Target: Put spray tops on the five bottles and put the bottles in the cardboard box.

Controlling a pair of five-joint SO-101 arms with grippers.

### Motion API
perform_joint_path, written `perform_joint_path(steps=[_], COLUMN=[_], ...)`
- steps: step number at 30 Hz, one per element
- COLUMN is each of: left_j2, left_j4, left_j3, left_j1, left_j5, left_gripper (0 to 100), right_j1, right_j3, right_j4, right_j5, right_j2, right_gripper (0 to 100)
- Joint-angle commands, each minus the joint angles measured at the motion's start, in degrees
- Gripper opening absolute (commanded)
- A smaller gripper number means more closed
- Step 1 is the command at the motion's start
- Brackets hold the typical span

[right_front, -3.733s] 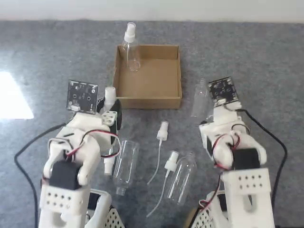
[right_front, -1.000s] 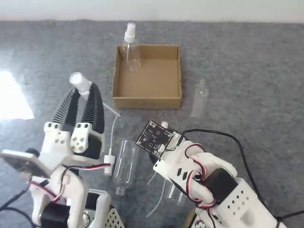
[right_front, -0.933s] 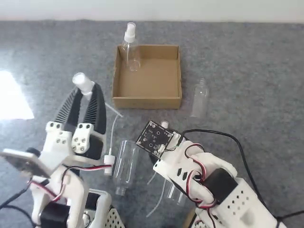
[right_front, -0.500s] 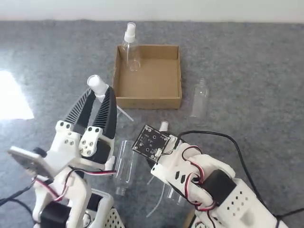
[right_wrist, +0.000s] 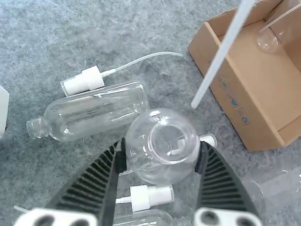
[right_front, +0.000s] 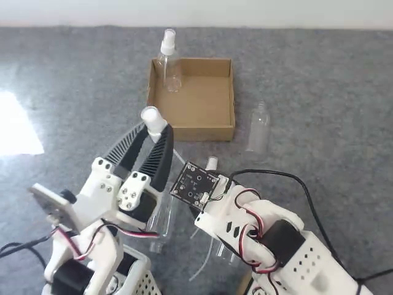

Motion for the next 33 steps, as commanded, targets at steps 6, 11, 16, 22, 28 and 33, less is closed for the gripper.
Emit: perform_joint_path(steps=[6, 11, 16, 22, 28, 33], left_j2=[-0.4, -0.4, -0.4, -0.4, -0.5, -6.9], left_j4=[1.8, 3.3, 5.5, 6.1, 6.3, 6.2], left_j3=[-0.2, -0.1, -0.1, 0.0, -1.2, -2.0], left_j1=[2.8, 2.8, 2.8, 2.8, 2.4, -1.4], left_j5=[-0.9, -0.9, -0.9, -0.9, -0.8, -0.5], left_gripper=[1, 1, 1, 1, 1, 1], right_j1=[-0.6, -0.6, -0.6, -0.7, -0.7, -0.7], right_j3=[-1.2, -1.2, -1.2, -1.2, -1.2, -1.2], right_j4=[-1.5, -1.2, -1.1, -1.0, -1.0, -1.3], right_j5=[0.8, 0.8, 0.8, 0.8, 0.8, 0.8], right_j2=[-1.5, -1.5, -1.5, -1.5, -2.0, -2.0], right_gripper=[13.2, 13.2, 13.2, 13.2, 13.2, 13.2])
